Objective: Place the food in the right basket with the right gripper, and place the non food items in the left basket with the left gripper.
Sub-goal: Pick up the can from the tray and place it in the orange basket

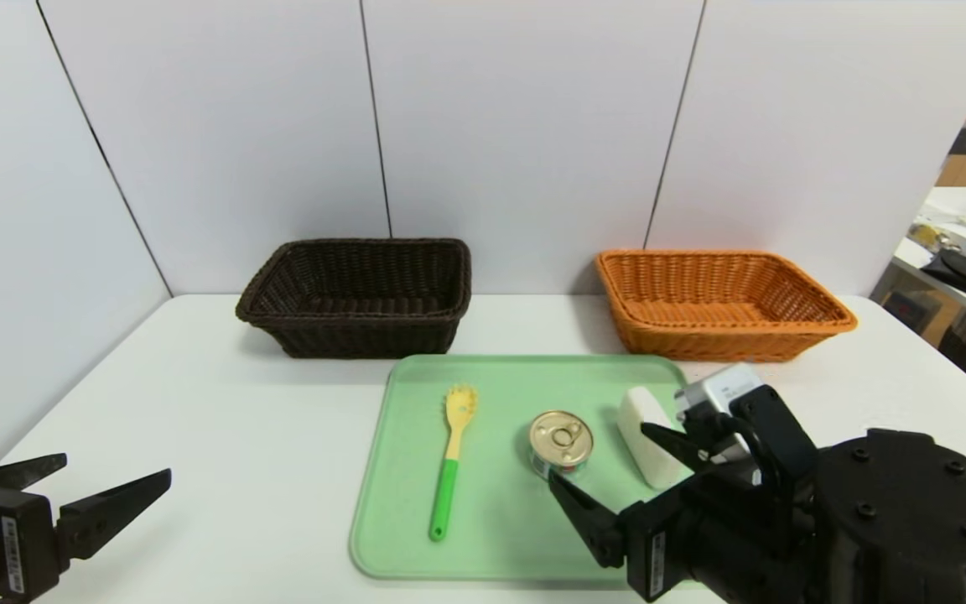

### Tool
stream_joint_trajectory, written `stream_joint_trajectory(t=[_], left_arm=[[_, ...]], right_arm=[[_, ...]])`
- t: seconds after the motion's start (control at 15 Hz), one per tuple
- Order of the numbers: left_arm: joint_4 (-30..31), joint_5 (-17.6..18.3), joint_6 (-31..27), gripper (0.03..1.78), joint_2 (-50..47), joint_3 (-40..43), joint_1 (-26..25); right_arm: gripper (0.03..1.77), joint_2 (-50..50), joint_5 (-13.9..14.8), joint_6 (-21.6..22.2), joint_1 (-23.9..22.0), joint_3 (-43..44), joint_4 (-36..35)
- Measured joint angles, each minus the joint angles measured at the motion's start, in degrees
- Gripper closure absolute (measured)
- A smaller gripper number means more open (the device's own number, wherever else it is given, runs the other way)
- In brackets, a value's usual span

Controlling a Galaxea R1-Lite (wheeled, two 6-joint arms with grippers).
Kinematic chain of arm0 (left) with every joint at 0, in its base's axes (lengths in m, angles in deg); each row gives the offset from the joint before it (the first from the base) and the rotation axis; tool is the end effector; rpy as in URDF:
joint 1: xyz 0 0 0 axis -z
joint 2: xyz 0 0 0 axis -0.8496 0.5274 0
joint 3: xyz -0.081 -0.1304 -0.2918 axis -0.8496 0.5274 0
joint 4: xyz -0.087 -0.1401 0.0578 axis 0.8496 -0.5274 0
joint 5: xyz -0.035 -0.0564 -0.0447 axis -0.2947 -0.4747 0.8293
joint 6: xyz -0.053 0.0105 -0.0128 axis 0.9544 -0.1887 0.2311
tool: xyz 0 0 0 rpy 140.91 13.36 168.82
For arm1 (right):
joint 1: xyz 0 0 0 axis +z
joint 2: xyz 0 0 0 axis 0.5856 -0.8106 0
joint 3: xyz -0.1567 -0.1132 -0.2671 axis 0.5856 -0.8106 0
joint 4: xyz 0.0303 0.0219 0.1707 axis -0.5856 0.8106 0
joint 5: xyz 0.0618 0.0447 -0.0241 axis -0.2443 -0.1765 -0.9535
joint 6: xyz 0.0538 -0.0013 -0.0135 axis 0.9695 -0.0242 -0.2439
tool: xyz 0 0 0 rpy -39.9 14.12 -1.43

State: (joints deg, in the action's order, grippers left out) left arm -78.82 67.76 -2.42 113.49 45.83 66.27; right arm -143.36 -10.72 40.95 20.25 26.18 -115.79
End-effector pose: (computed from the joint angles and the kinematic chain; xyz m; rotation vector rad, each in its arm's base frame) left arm 0.0907 -0.0150 0.2057 -0.0665 0.4295 -0.1579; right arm 0.1611 0.1974 0.1763 -0.0219 0.3055 0.5041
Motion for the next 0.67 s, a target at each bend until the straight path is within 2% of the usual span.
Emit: stream_joint_trajectory(t=[0.33, 0.67], left_arm=[[0.22, -0.09, 0.0, 0.12, -0.48, 1.3, -0.02], [0.2, -0.11, -0.18, 0.12, -0.37, 1.48, 0.06]], right_arm=[[0.1, -6.23, 0.16, -0.57, 1.22, -7.91, -13.09], [0.1, -15.98, 0.49, -1.46, 1.1, -14.36, -30.07]])
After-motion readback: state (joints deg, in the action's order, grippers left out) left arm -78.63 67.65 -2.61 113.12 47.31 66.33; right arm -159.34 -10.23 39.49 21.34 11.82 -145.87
